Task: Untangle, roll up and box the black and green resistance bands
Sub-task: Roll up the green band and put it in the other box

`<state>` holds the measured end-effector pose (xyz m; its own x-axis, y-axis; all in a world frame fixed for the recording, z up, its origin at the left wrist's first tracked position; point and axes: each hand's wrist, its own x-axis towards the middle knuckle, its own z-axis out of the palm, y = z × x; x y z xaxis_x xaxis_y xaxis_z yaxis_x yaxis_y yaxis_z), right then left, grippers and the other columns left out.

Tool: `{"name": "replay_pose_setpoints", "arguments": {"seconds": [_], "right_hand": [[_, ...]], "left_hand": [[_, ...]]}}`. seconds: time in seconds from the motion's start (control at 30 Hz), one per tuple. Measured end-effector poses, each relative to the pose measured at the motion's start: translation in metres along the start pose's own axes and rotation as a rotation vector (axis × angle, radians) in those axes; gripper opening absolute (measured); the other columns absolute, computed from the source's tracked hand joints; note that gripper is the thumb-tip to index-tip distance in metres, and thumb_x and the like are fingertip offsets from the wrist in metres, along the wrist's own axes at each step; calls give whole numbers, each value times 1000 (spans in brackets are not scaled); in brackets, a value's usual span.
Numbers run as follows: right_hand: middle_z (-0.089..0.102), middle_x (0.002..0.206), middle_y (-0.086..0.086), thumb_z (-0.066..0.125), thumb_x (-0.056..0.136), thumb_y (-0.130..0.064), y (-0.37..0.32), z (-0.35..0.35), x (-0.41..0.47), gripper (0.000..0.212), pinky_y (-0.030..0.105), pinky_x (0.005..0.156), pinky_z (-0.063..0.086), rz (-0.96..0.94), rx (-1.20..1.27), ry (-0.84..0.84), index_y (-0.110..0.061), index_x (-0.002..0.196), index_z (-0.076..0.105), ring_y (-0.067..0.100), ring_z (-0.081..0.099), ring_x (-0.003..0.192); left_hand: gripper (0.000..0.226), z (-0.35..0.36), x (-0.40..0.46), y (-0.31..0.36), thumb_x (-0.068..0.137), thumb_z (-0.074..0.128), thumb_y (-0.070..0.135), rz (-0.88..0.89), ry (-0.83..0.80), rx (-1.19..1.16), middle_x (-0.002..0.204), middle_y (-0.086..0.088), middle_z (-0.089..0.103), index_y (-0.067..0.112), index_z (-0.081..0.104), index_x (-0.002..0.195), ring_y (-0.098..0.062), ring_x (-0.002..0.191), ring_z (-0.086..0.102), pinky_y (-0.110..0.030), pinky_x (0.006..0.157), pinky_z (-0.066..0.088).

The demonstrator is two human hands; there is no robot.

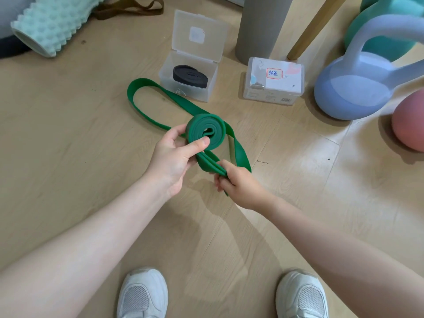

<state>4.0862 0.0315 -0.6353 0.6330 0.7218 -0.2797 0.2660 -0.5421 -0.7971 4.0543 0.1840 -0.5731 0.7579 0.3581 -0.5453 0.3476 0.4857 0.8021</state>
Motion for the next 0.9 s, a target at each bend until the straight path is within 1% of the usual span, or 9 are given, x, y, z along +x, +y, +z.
{"name": "replay_pose_setpoints", "arguments": {"seconds": [0.1,0.2,0.33,0.4,0.53,0.6,0.7,0.8,0.9], "right_hand": [[64,76,8,50,93,-29,6,-18,-5,35,39,64,52,1,-83,-28,-13,121,35,21,61,62],[64,71,12,51,90,-40,13,-42,-10,47,45,59,52,-12,-268,-64,-12,121,31,26,58,55],[63,76,15,52,86,-48,12,-59,-15,75,46,66,53,0,-432,-131,-41,143,3,31,59,65],[65,82,12,57,86,-44,7,-58,-15,86,46,73,53,-11,-445,-174,-50,141,-9,28,61,72],[64,108,11,64,80,-47,-7,-46,-21,94,41,77,51,-91,-422,-300,-61,134,-13,26,61,81],[65,100,10,62,81,-50,-12,-42,-28,87,36,71,50,-70,-471,-270,-49,141,-2,26,58,75],[58,79,8,59,84,-49,-20,-44,-33,83,32,61,40,-35,-518,-153,-30,146,8,30,60,76],[63,91,9,61,81,-51,-23,-39,-28,89,29,61,35,124,-378,69,-22,147,8,30,61,84],[65,96,12,59,81,-52,-25,-25,-23,91,29,60,36,257,-223,256,-16,147,7,31,62,87]], "left_hand": [[30,-10,0,-4,79,67,5,-50,0,96,98,-4,71,20,59,103,-16,86,69,-27,76,54],[38,-14,-2,-11,77,69,9,-196,-114,276,102,-5,72,17,61,113,-18,89,69,-30,80,53],[28,-9,1,-5,79,68,11,-328,-317,504,96,-4,74,21,67,105,-18,87,69,-28,82,53],[21,-10,5,0,81,67,12,-382,-407,608,94,-4,74,23,68,99,-17,87,70,-27,81,53],[18,-11,6,10,81,67,12,-475,-575,870,94,-5,74,19,68,97,-15,83,71,-22,72,54],[15,-10,4,13,81,67,15,-453,-590,938,90,-2,74,21,69,95,-13,81,70,-21,70,53],[19,-4,3,10,81,67,21,-325,-473,840,91,2,74,27,68,99,-12,86,69,-25,78,52],[28,7,-2,-9,78,69,26,-308,-204,377,99,-2,71,18,63,104,-18,97,65,-33,89,50],[48,19,-14,-32,68,71,28,-387,-131,89,108,-7,67,12,57,111,-19,101,63,-38,94,48]]}}
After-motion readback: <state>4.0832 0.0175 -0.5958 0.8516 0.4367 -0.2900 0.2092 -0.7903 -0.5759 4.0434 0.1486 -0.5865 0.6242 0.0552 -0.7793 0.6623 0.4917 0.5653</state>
